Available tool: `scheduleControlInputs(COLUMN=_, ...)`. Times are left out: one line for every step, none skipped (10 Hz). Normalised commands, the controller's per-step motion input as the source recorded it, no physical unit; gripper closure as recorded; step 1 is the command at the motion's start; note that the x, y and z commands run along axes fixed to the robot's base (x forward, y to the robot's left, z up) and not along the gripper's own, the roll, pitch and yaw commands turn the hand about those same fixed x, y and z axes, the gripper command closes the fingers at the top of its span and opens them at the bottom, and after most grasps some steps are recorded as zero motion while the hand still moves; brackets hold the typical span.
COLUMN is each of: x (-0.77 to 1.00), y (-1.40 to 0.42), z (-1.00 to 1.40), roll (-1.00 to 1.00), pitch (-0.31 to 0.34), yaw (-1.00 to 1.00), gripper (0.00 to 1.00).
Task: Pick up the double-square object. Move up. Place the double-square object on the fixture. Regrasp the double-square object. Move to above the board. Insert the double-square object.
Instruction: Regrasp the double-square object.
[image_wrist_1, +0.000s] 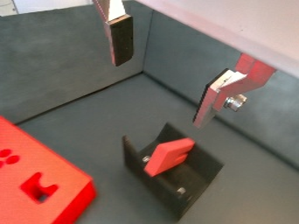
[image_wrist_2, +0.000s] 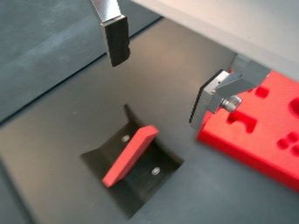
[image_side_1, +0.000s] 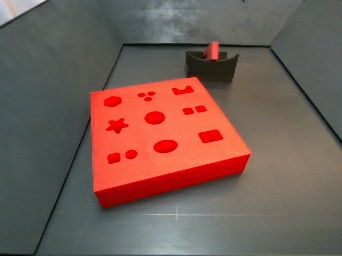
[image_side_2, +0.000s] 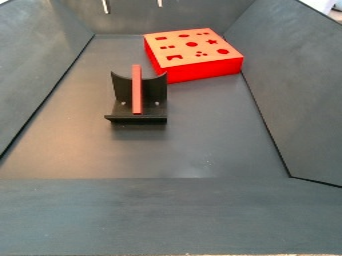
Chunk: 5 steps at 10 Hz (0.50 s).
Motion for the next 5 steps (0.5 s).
scheduleControlInputs(x=-0.02, y=-0.02, z=0.01, roll=1.00, pitch=-0.013, yaw=0.03, gripper=0.00)
scheduleControlInputs(x=0.00, y=-0.02, z=0.01, roll=1.00, pitch=-0.009, yaw=0.03, gripper=0.00)
scheduleControlInputs(x=0.01, y=-0.02, z=0.00, roll=1.00, pitch=-0.003, yaw=0.03, gripper=0.00)
scheduleControlInputs(x=0.02, y=-0.02, z=-0.01, roll=1.00, pitch=0.004, yaw=0.04, gripper=0.00)
scheduleControlInputs(x=0.03, y=-0.02, z=-0.01, roll=1.00, pitch=0.014, yaw=0.04, gripper=0.00)
